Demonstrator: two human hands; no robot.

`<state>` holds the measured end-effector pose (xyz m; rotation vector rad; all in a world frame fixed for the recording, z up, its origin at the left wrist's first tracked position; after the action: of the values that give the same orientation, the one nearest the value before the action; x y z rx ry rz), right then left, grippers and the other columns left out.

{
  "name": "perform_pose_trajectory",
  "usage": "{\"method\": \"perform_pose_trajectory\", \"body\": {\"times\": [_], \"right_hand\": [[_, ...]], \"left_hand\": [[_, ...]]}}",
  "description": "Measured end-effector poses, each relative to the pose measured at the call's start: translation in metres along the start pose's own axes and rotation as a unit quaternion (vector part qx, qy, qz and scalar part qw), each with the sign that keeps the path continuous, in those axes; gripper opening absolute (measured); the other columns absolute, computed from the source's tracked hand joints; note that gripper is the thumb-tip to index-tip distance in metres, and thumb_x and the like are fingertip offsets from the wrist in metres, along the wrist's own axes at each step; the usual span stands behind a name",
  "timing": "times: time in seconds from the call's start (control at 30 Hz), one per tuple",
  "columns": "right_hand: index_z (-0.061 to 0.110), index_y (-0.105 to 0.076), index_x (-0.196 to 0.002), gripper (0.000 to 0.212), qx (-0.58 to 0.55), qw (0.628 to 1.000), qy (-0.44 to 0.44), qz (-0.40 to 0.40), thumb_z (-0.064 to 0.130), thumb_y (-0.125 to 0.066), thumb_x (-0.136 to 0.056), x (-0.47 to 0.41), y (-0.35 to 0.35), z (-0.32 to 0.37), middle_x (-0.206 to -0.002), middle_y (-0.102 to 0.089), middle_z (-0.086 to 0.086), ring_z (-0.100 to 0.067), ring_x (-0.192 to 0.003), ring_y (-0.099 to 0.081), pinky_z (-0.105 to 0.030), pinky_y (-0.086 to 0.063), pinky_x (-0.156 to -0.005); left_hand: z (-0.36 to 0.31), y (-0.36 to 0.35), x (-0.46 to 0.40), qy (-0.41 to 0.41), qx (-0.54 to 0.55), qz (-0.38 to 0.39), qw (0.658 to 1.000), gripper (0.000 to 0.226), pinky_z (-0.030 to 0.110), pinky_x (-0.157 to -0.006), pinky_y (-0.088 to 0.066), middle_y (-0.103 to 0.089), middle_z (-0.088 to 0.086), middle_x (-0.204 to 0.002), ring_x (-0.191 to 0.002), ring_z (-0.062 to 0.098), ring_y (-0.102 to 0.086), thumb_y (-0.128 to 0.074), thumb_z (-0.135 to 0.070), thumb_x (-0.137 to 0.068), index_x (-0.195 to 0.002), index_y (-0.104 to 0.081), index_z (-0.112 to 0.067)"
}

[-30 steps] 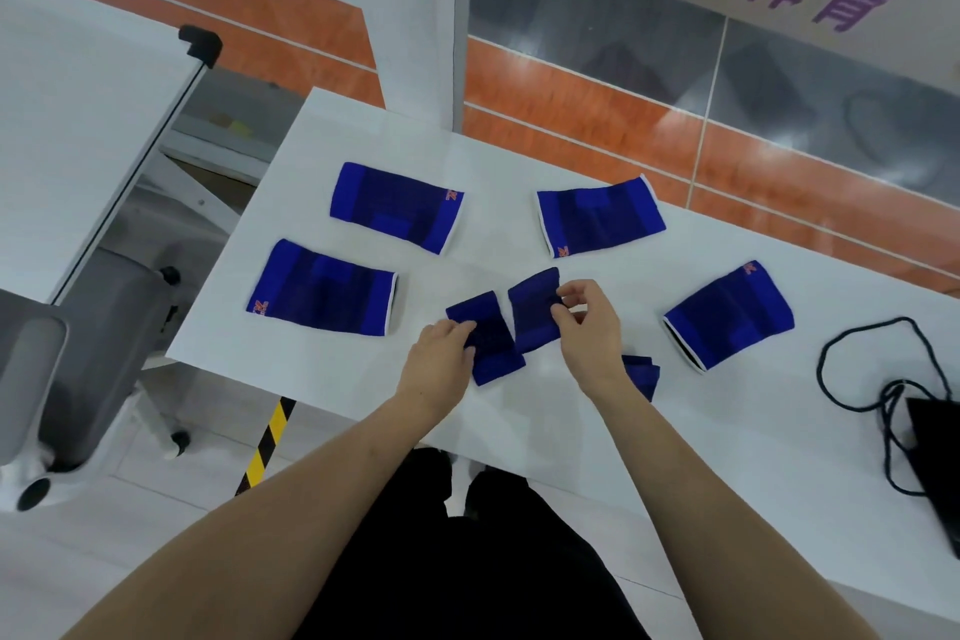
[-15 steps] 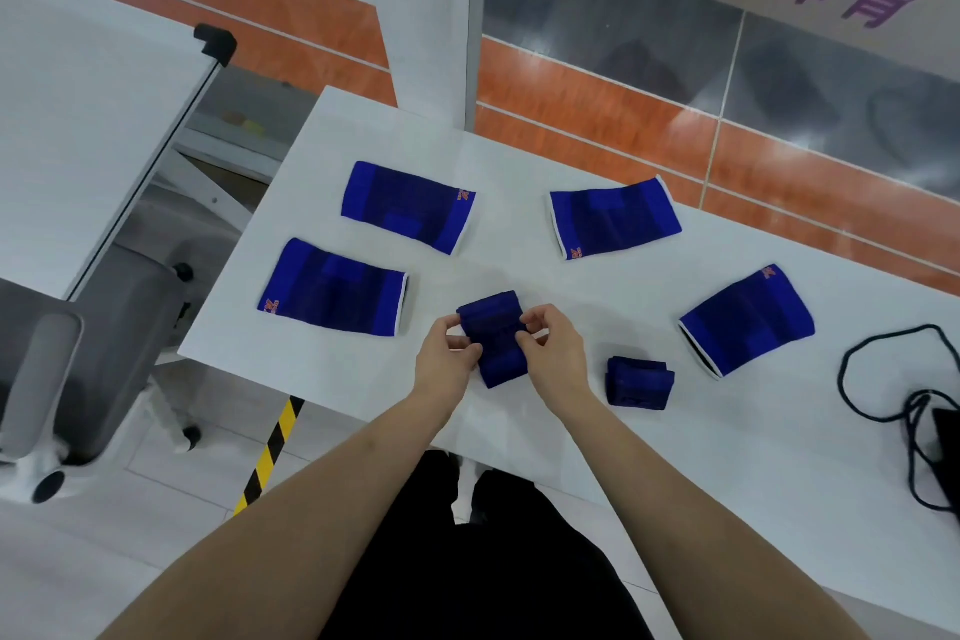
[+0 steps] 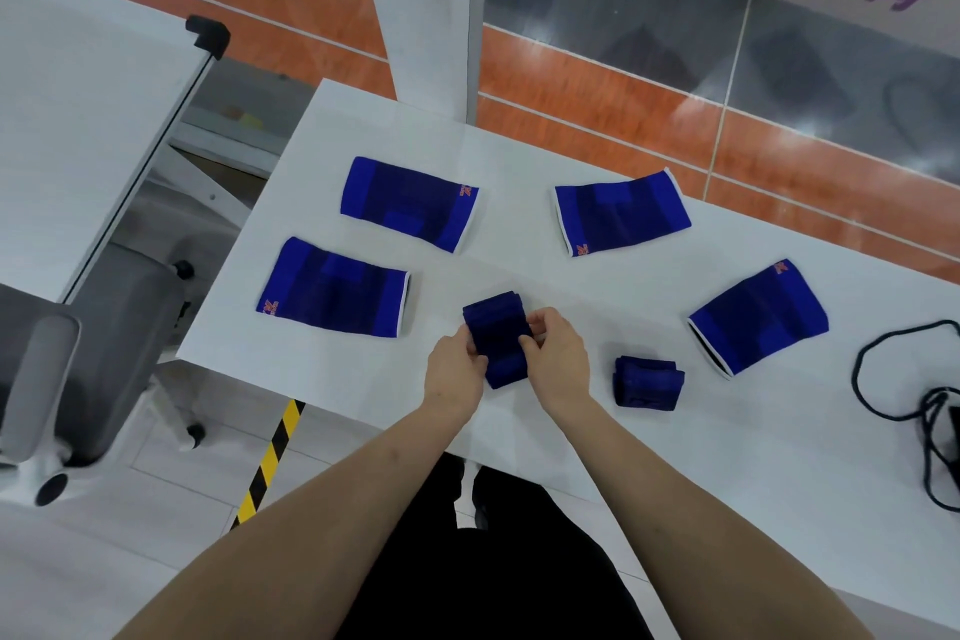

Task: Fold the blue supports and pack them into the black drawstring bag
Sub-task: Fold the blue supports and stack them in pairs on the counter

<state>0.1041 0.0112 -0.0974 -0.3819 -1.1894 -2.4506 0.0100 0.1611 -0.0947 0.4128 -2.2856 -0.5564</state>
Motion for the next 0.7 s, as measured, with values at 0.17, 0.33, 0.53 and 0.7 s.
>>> {"method": "perform_pose_trajectory", "body": {"times": [0.17, 0.33, 0.53, 0.7], "right_hand": [[0.03, -0.057, -0.107, 0.025, -0.057, 0.998, -0.02, 0.006, 0.01, -0.065, -0.094, 0.0, 0.002, -0.004, -0.1, -0.067, 0.009, -0.012, -0.09, -0.065, -0.037, -0.059, -0.081], [0.027, -0.059, -0.109, 0.025, -0.084, 0.996, -0.031, 0.013, 0.009, -0.067, -0.092, -0.001, 0.004, -0.006, -0.099, -0.067, 0.007, -0.012, -0.088, -0.066, -0.038, -0.059, -0.081], [0.025, -0.059, -0.12, 0.033, -0.144, 0.987, -0.051, 0.054, 0.009, -0.068, -0.093, -0.003, 0.006, -0.004, -0.105, -0.066, 0.009, -0.013, -0.096, -0.067, -0.038, -0.062, -0.083], [0.023, -0.056, -0.137, 0.044, -0.249, 0.965, -0.048, 0.067, 0.017, -0.069, -0.095, -0.013, 0.024, 0.012, -0.12, -0.069, 0.007, -0.01, -0.104, -0.066, -0.026, -0.056, -0.085]], "left_hand": [[0.007, -0.001, 0.001, 0.072, 0.172, -0.004, 0.983, 0.022, 0.034, -0.08, -0.06, -0.065, 0.0, -0.097, -0.09, 0.02, -0.069, -0.056, -0.005, -0.096, -0.111, -0.057, -0.022], [0.016, -0.003, -0.003, 0.119, 0.247, 0.001, 0.962, 0.027, 0.036, -0.086, -0.06, -0.071, 0.006, -0.108, -0.088, 0.018, -0.073, -0.063, -0.017, -0.097, -0.122, -0.056, -0.013], [-0.004, -0.002, -0.008, 0.066, 0.211, 0.033, 0.975, 0.019, 0.031, -0.084, -0.056, -0.074, 0.002, -0.106, -0.099, 0.018, -0.069, -0.06, -0.015, -0.097, -0.114, -0.068, -0.014], [-0.037, 0.014, -0.008, -0.016, 0.191, 0.047, 0.98, 0.019, 0.019, -0.074, -0.053, -0.072, -0.001, -0.106, -0.096, 0.015, -0.068, -0.058, -0.013, -0.099, -0.115, -0.068, -0.016]]}}
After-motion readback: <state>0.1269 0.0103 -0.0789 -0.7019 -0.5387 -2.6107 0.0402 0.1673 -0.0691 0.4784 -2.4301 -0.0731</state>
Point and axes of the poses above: each hand's wrist, its own x-axis away from the middle knuckle, its own y-axis out of the back of the hand, z = x × y, the point moved 9 cm from there along -x, towards the middle knuckle
